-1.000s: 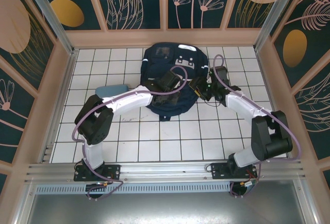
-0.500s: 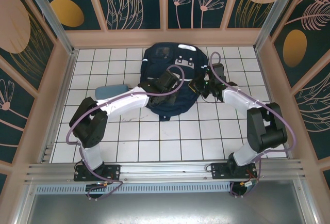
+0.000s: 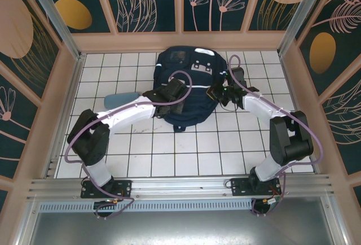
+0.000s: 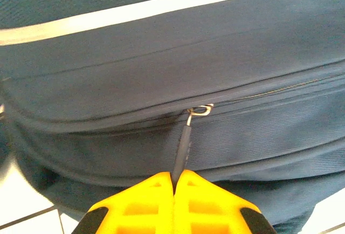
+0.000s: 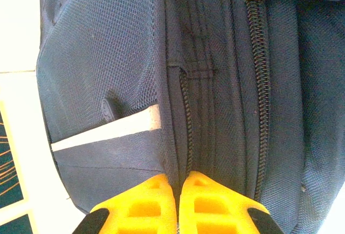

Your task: Pack the student bag

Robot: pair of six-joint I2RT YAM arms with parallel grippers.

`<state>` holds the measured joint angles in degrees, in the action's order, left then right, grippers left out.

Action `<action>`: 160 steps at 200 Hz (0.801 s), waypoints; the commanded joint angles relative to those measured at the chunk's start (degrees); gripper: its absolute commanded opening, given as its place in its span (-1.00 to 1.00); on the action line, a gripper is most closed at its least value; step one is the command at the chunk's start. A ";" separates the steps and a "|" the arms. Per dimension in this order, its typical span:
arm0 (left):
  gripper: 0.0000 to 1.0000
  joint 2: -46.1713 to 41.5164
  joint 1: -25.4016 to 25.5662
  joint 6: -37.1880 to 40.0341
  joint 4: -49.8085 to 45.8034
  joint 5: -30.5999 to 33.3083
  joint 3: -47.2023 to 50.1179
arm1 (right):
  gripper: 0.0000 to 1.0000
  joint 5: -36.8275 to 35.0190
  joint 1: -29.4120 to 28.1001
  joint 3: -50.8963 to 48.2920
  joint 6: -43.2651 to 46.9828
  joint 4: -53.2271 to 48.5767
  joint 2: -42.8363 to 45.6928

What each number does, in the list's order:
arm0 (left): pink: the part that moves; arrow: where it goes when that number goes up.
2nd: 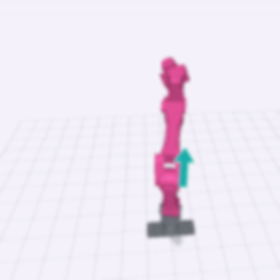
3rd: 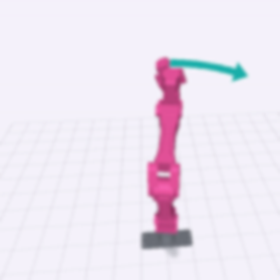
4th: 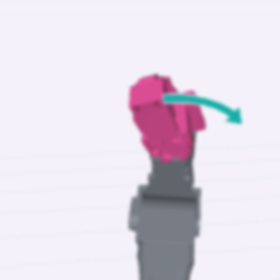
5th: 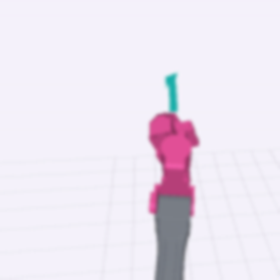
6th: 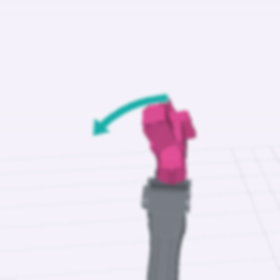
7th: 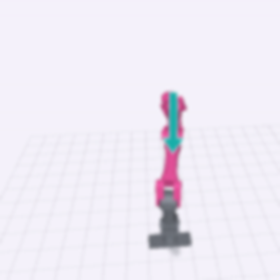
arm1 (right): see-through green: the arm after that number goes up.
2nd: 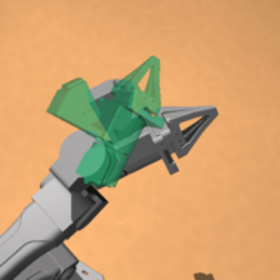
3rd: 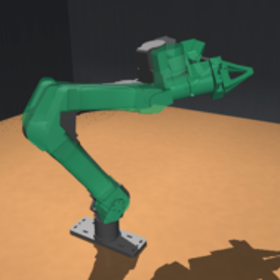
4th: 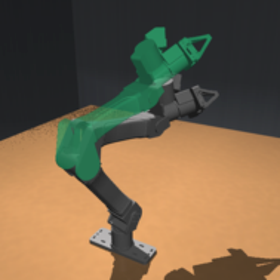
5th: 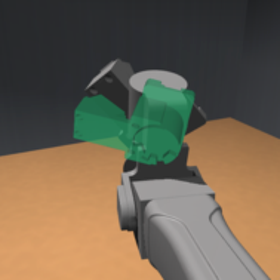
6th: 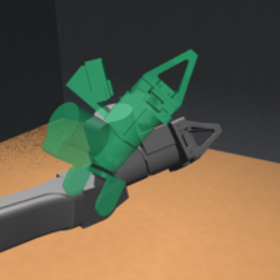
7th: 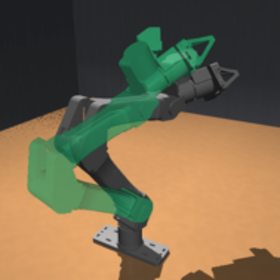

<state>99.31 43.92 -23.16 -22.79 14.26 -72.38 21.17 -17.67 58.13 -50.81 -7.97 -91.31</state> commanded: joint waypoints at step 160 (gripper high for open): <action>-1.00 5.40 -15.70 5.45 11.40 -6.33 -3.35 | -0.96 -9.43 1.76 6.30 5.13 -2.56 -0.24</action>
<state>101.51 29.91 -21.93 -16.16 11.29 -72.23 16.36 -17.65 61.80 -47.83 -12.40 -91.29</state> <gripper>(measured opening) 0.053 0.055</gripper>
